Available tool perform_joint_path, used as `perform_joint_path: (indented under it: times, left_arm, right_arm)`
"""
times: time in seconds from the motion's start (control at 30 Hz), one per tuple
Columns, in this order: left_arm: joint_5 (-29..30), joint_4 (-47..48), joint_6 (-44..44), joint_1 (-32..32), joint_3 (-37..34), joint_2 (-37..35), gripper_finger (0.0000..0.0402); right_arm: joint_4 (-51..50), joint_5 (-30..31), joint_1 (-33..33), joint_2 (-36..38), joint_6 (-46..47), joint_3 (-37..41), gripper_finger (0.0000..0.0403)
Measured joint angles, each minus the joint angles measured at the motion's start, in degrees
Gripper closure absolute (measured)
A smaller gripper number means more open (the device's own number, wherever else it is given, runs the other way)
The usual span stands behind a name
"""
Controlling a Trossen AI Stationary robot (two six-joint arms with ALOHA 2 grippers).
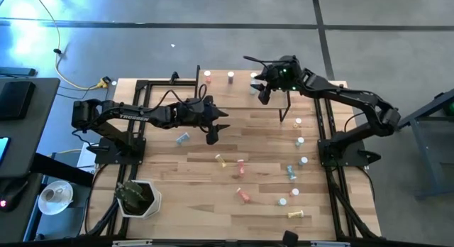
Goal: Pick and place medicine bottles onto shelf by color
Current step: Put the pink pill bottle on the shelf aligned with the other pink pill bottle
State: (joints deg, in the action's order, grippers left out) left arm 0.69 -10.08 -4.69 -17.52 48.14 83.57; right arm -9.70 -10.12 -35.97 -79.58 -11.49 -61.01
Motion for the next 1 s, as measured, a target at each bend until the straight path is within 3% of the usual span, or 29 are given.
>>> perform_joint_path:
  times: [0.23, 1.0]
  left_arm:
    - [0.0, 1.7, 0.0, 0.3, 0.0, 0.0, 0.0202]
    - [0.5, 3.0, 1.4, 4.2, 0.0, 0.0, 0.0202]
  right_arm:
    - [-2.5, 0.0, 1.6, 4.5, 1.6, 0.0, 0.0234]
    - [-21.9, 3.0, 18.6, 19.8, 8.6, 0.0, 0.0234]
